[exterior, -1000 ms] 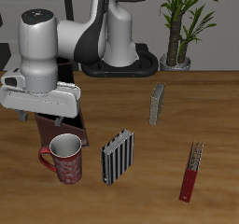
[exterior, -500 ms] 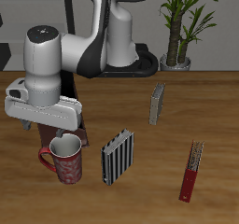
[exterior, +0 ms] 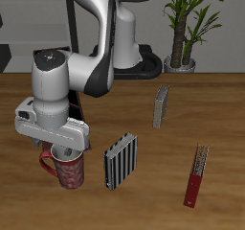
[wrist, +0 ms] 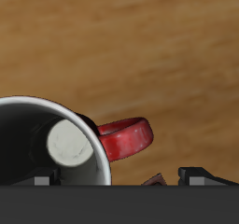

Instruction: Place the red mug into the right desk caddy's right compartment

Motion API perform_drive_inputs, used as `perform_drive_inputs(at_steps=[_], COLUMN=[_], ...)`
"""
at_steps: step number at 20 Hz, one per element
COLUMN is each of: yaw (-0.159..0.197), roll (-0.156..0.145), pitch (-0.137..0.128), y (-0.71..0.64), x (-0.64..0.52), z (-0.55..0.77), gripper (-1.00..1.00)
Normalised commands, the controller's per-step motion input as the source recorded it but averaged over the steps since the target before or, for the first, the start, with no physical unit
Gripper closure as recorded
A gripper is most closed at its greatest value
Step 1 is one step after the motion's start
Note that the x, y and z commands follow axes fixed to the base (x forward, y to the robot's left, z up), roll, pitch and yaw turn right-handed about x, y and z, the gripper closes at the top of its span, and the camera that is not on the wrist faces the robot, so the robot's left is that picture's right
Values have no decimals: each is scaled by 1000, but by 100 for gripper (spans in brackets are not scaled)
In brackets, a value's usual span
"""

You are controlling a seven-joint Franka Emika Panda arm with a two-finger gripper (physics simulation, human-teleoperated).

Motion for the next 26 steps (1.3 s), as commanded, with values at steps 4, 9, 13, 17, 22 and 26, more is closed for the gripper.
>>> perform_drive_inputs(at_steps=[4,9,13,17,22,26], yaw=[10,-86,-71,-35,3,35], roll=[-19,41,15,21,-19,-17], pitch=[33,37,14,-21,-37,-76], y=[99,187,102,51,-65,-71], x=[-10,-41,-48,1,-7,-20], z=[-332,-251,-2,168,337,556], gripper=[-100,100,100,100,100,100])
